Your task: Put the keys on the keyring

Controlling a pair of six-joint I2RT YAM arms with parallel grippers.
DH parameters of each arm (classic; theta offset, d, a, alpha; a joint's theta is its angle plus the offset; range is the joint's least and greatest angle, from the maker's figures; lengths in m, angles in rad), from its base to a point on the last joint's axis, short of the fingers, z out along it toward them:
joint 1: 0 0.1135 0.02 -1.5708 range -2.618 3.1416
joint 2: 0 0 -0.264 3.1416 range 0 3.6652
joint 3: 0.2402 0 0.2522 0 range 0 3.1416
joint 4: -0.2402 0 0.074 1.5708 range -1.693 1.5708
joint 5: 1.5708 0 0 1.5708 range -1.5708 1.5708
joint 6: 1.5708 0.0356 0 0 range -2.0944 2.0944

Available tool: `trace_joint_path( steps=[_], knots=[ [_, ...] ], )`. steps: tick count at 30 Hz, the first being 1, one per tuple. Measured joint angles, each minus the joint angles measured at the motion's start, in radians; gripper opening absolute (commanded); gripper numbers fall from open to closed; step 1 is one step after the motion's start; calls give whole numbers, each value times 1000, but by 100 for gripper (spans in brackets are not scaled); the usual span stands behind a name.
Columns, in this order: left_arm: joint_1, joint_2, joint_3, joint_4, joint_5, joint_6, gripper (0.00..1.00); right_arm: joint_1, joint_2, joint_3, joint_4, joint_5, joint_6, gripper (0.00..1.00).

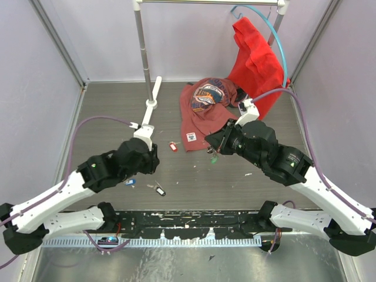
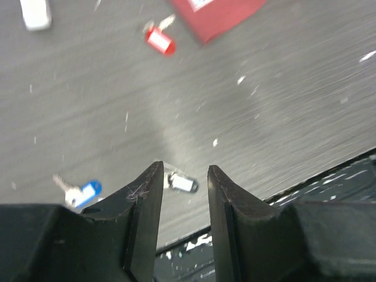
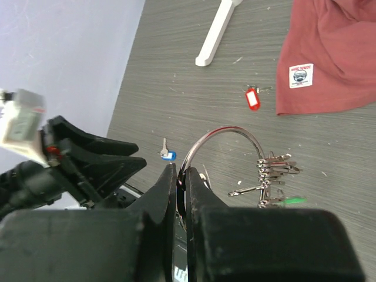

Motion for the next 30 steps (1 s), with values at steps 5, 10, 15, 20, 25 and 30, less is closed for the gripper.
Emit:
trace_joint_path(
  steps=[5, 10, 15, 20, 25, 30],
  knots=[
    [0, 98, -81, -134, -27, -170, 49, 0, 2, 0, -37, 12, -12, 0],
    [-12, 153, -171, -172, -12, -266, 53, 0, 2, 0, -39, 16, -12, 0],
    [-16, 165, -229, -119, 27, -314, 53, 0, 2, 0, -39, 16, -12, 0],
    [-25, 213, -272, -29, 62, -336, 51, 0, 2, 0, -40, 16, -12, 0],
    [-29, 291, -301, 34, 80, -344, 48, 0, 2, 0, -40, 16, -12, 0],
    [-29, 348, -302, 70, 82, -343, 43, 0, 2, 0, -40, 16, -11, 0]
  ],
)
